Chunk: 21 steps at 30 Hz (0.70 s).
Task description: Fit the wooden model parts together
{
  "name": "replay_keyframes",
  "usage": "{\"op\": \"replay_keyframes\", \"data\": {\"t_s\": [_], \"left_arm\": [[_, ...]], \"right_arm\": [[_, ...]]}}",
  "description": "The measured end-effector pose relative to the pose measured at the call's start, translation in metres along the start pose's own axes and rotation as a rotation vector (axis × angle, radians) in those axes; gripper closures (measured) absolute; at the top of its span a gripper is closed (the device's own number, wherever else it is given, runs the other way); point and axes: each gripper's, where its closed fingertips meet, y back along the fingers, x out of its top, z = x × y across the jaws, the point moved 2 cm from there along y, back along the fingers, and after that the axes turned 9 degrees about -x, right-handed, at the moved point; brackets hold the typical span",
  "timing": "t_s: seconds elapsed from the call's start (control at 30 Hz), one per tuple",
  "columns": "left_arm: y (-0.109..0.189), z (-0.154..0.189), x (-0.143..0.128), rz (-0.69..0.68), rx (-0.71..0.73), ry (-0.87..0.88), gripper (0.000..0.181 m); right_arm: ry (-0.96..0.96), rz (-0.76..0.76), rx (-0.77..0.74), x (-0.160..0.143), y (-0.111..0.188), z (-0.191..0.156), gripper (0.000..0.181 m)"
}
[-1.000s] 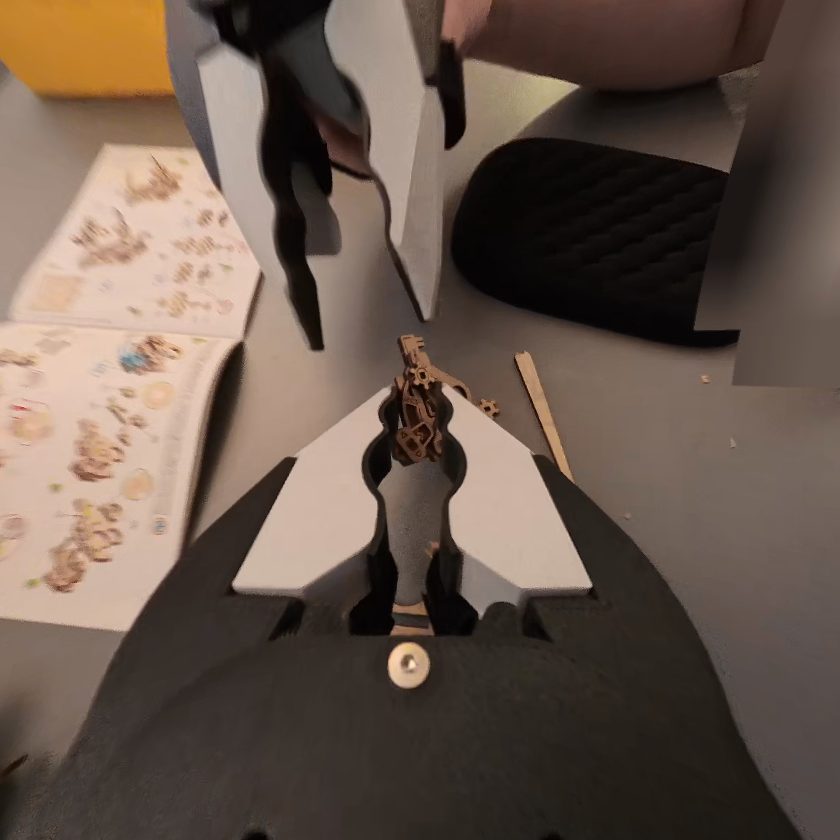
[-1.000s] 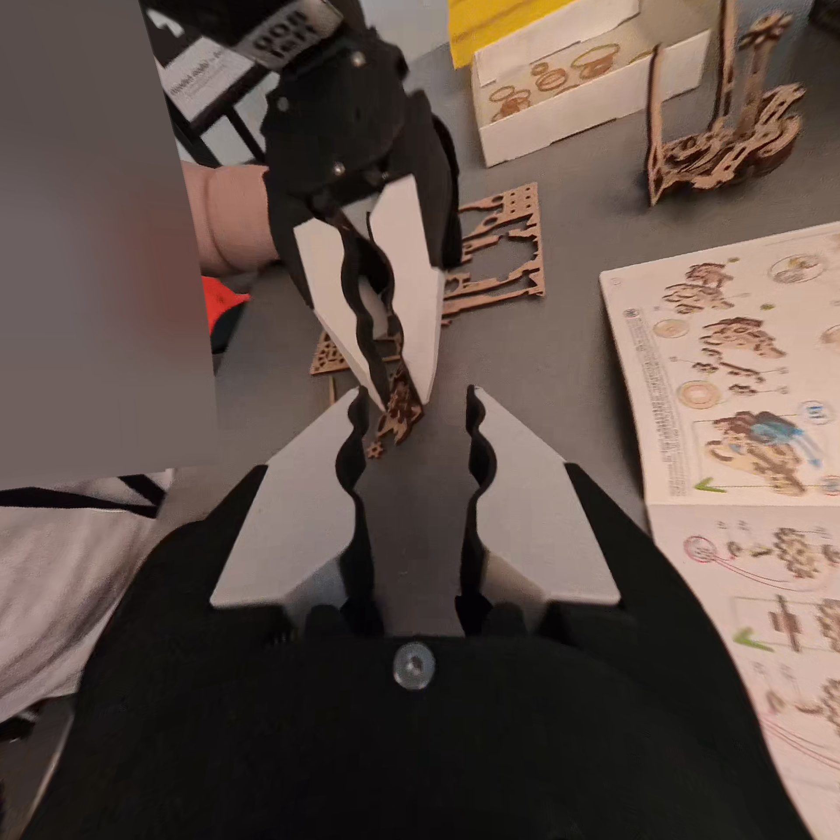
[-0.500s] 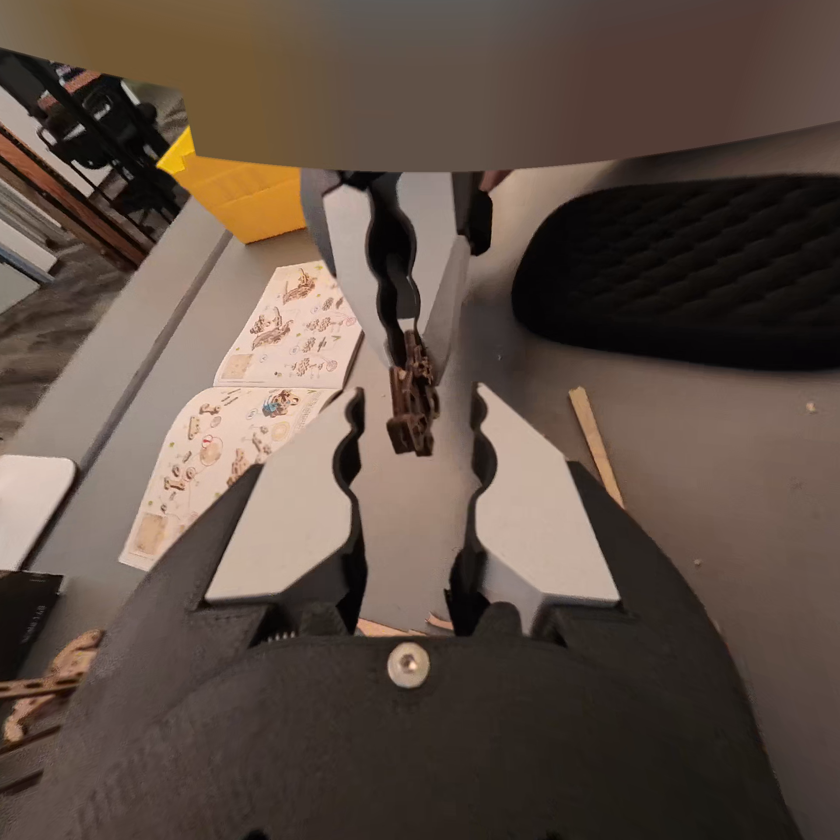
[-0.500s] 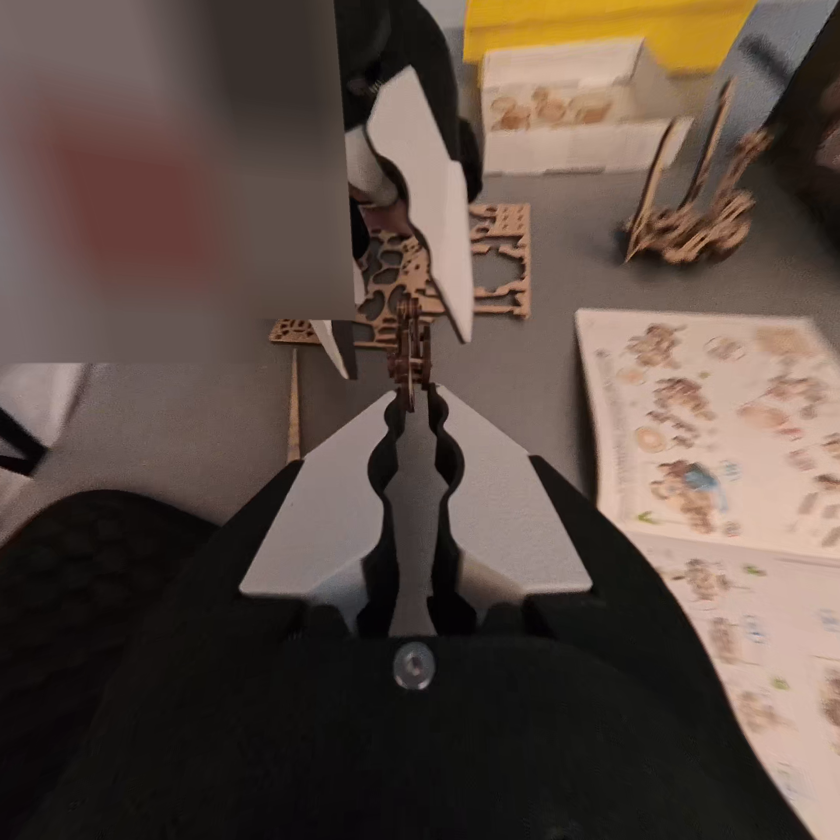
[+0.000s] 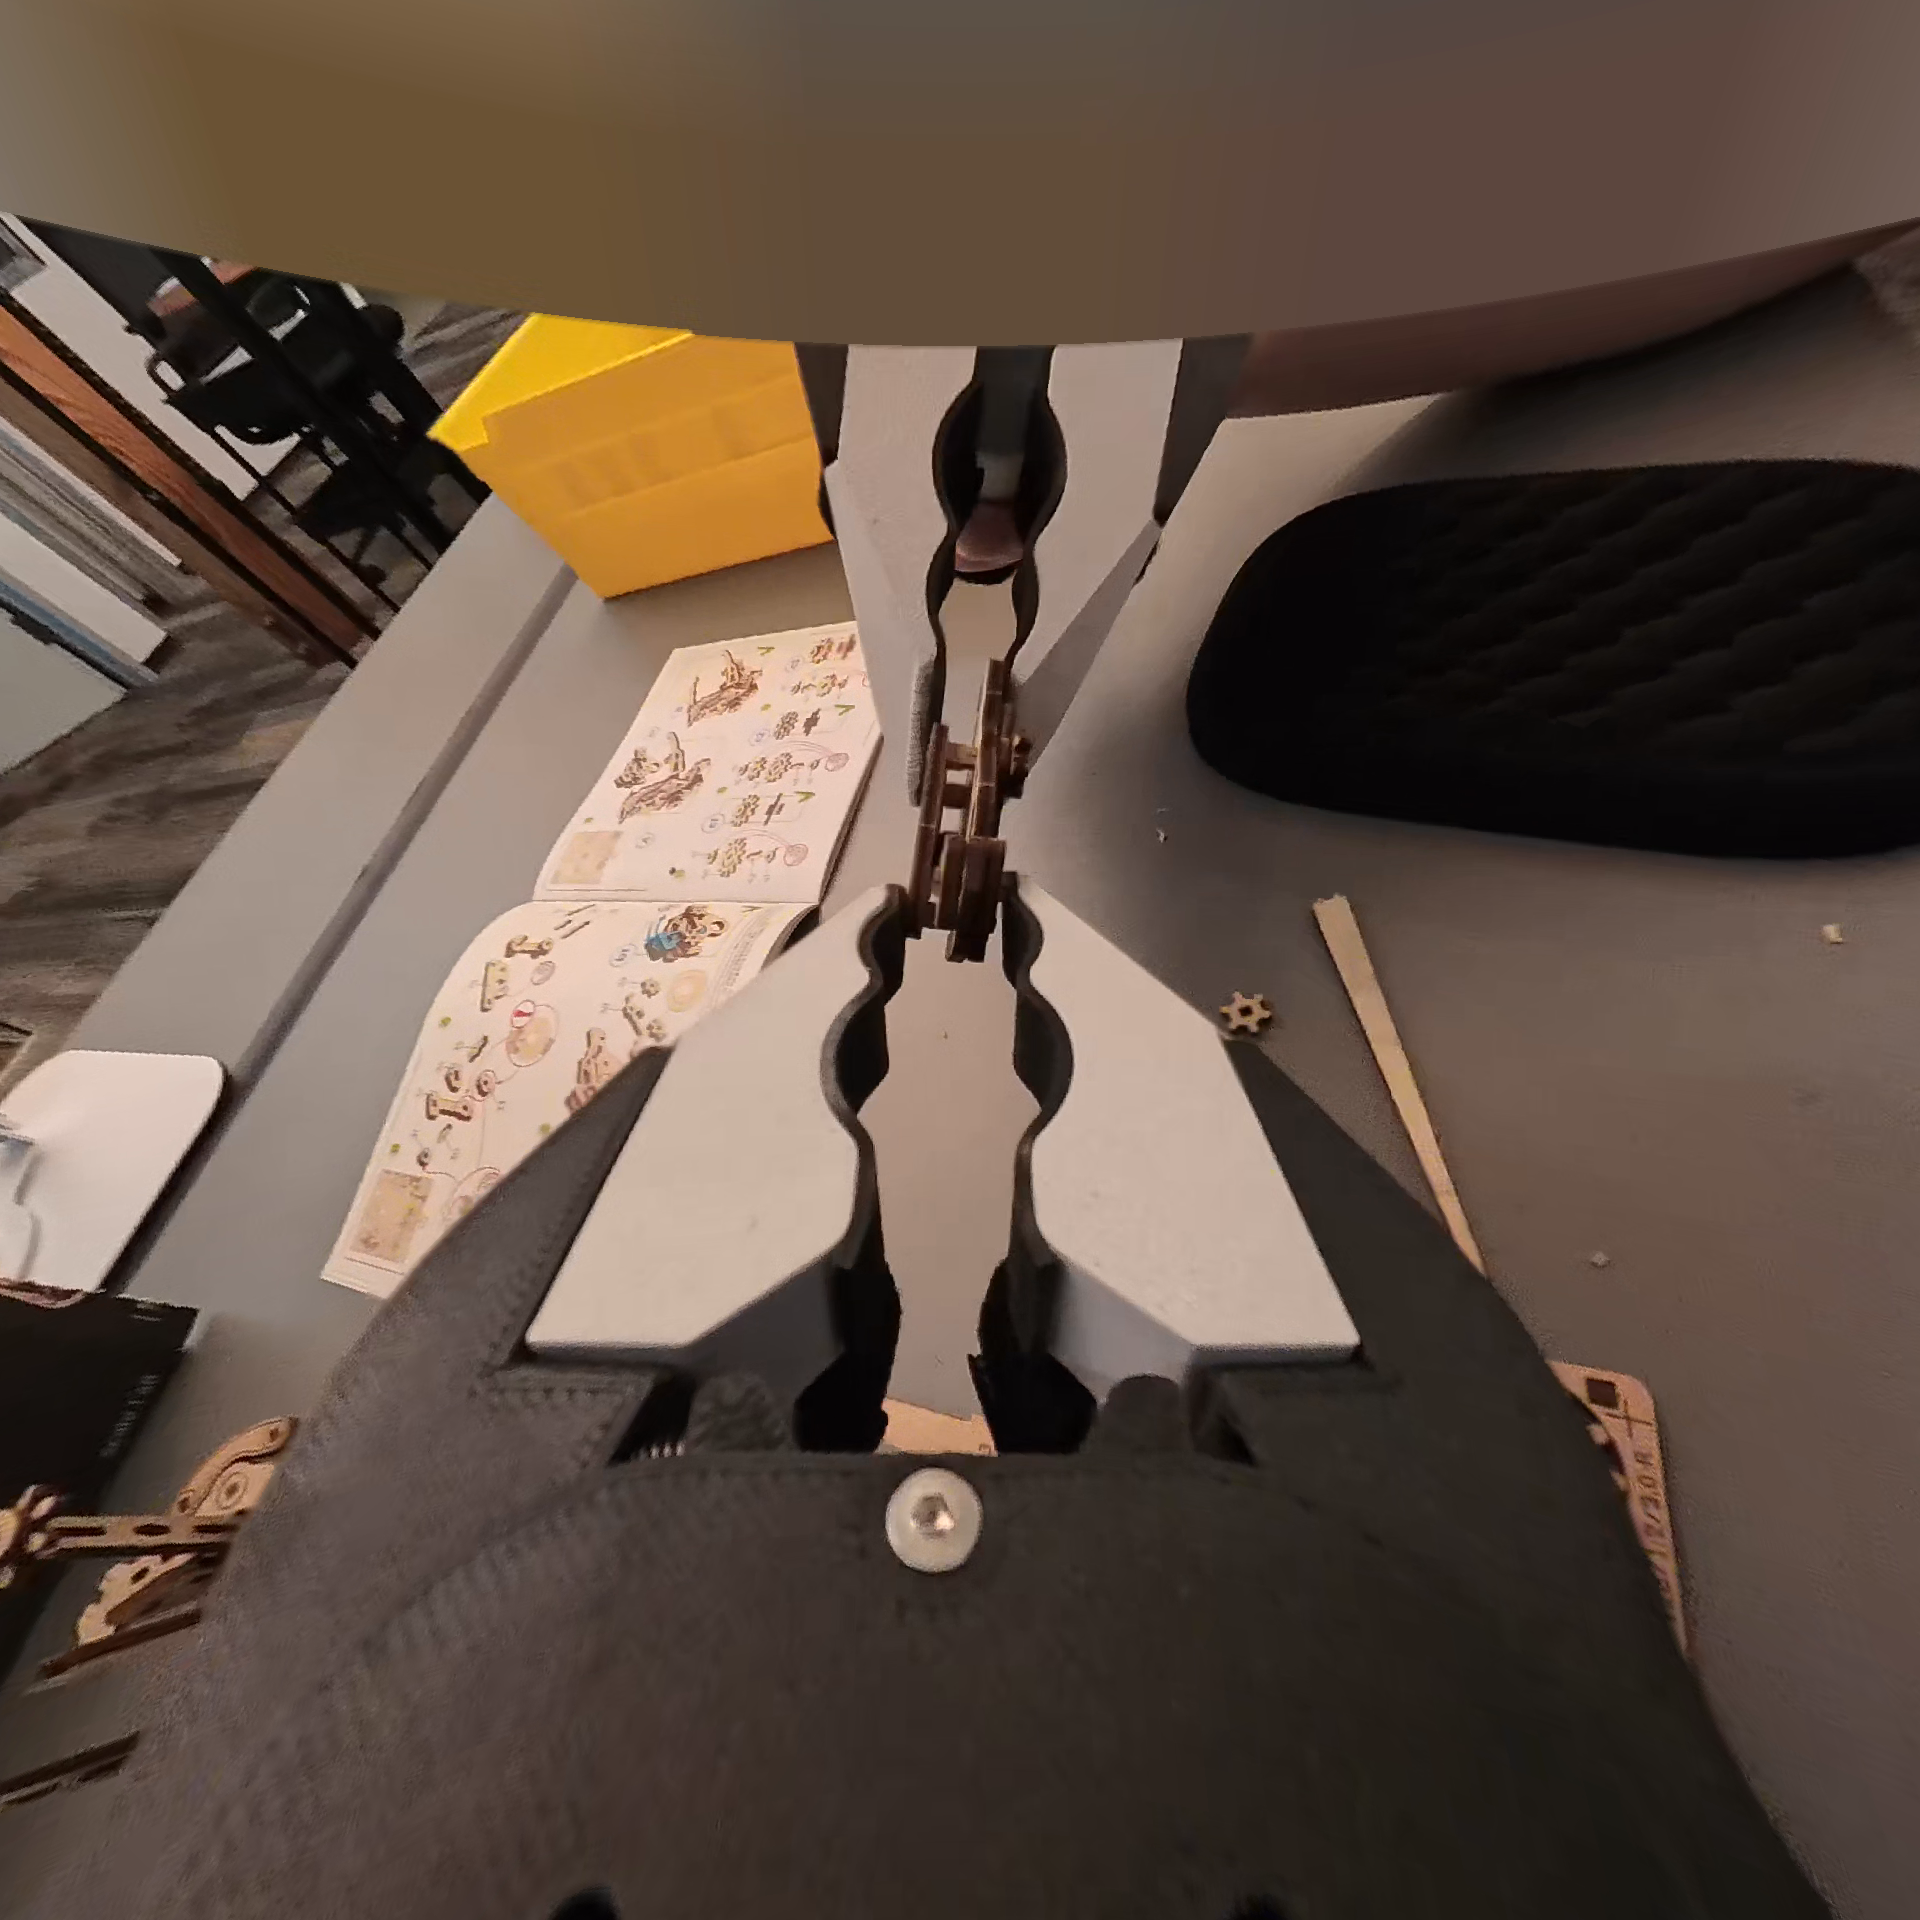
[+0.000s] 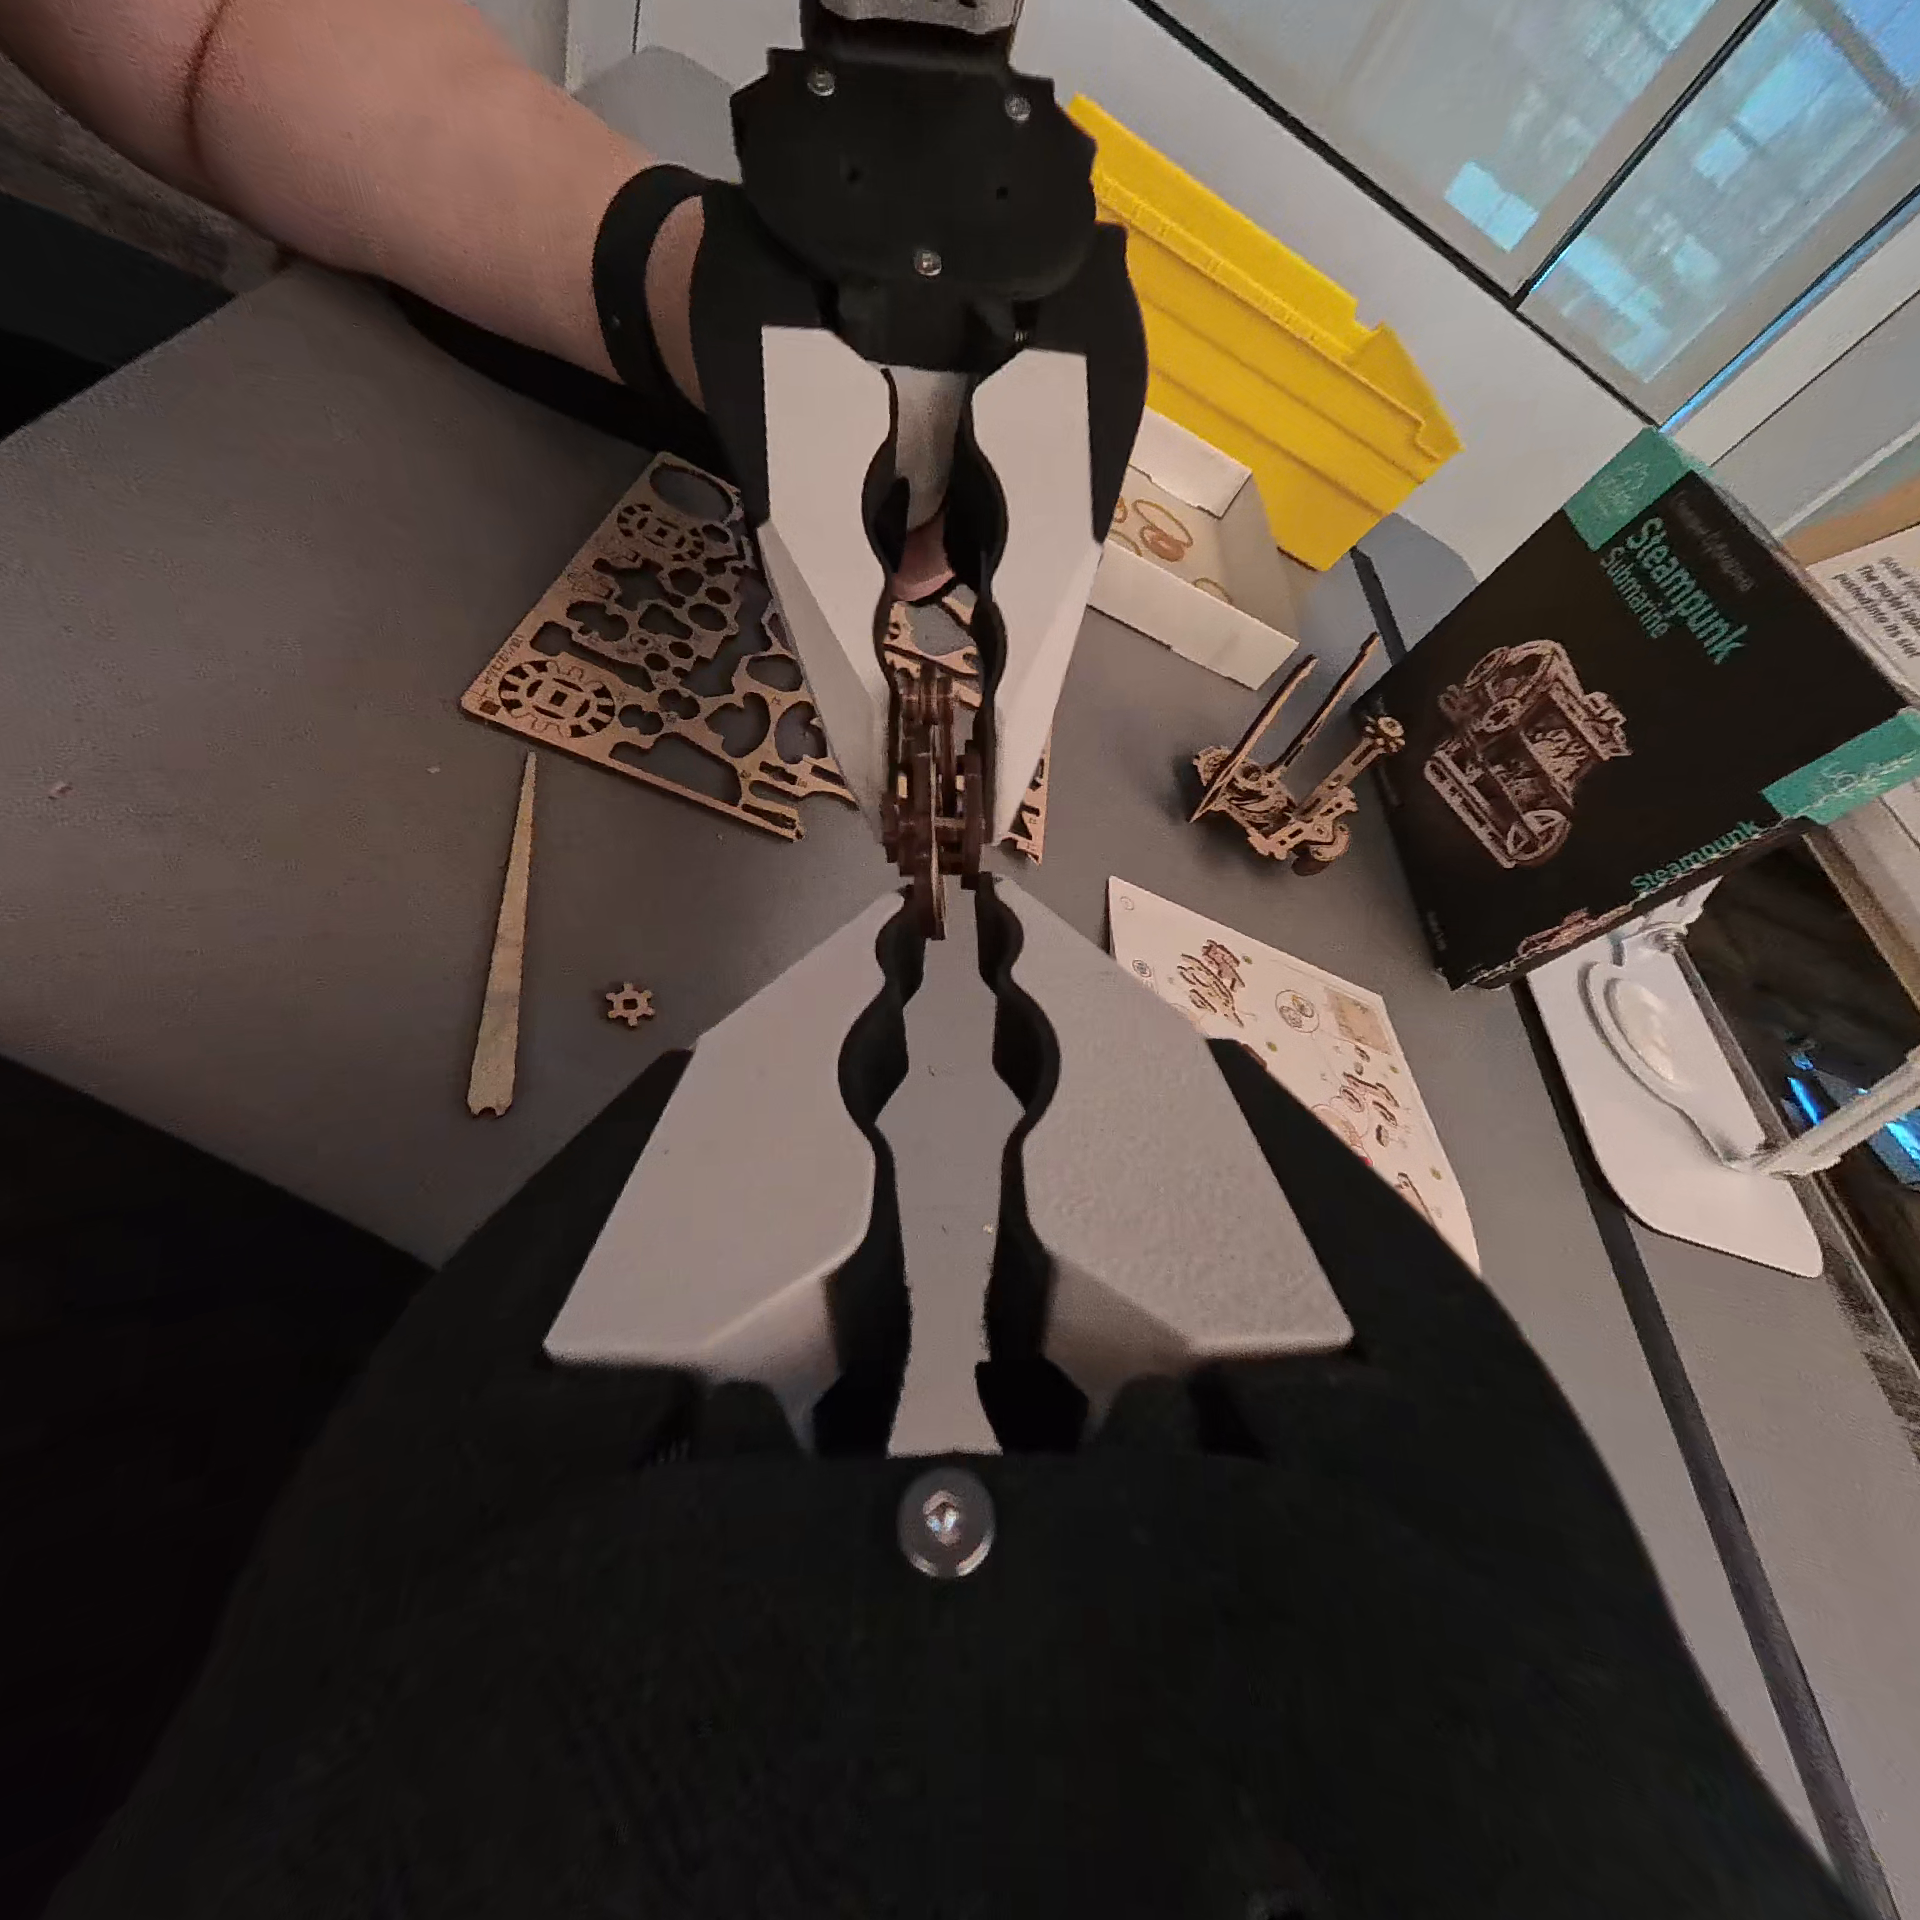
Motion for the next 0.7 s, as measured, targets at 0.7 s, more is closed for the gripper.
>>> {"op": "replay_keyframes", "data": {"t_s": [0.7], "left_arm": [[-0.011,0.002,-0.017,-0.113,0.005,0.035,0.165]], "right_arm": [[-0.208,-0.111,0.077,-0.008,-0.014,-0.007,0.158]]}}
